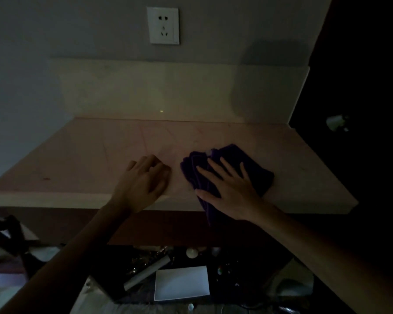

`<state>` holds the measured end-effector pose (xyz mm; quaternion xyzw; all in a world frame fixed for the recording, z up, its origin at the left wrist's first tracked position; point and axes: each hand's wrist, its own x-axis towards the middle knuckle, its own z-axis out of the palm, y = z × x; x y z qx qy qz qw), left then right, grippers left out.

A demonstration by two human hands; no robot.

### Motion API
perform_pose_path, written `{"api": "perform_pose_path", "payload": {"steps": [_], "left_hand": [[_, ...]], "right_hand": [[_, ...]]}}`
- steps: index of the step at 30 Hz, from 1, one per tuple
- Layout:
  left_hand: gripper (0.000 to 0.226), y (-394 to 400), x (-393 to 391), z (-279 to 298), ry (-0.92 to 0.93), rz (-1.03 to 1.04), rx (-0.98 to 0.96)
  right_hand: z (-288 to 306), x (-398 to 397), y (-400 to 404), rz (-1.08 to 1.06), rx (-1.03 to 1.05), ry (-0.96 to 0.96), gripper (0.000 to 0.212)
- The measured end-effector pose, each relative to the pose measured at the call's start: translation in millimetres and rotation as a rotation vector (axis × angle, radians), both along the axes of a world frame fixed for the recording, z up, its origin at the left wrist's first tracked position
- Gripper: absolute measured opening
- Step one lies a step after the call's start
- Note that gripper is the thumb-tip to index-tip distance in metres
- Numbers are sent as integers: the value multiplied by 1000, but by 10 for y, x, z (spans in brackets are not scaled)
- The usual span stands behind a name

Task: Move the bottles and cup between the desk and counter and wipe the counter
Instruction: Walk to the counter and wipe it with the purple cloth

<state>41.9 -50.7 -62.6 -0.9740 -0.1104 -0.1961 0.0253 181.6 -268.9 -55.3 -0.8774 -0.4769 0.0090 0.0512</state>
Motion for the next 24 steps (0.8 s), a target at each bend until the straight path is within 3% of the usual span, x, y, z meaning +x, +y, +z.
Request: {"api": "perform_pose_path", "payload": {"steps": [9, 12, 20, 24], "left_hand": [[34, 105, 8, -46, -8, -39, -22], [38, 131, 24, -39, -4, -72, -29], [38, 86, -61, 2, -10, -26, -58], [36, 289, -386, 9, -14, -12, 74]], "right_hand": [[27, 1391, 1588, -52, -38, 61, 66], [7, 1507, 1929, -101, -8, 55, 66], [-16, 295, 1046, 24, -8, 34, 62], [-63, -343, 561, 122, 30, 5, 61]]}}
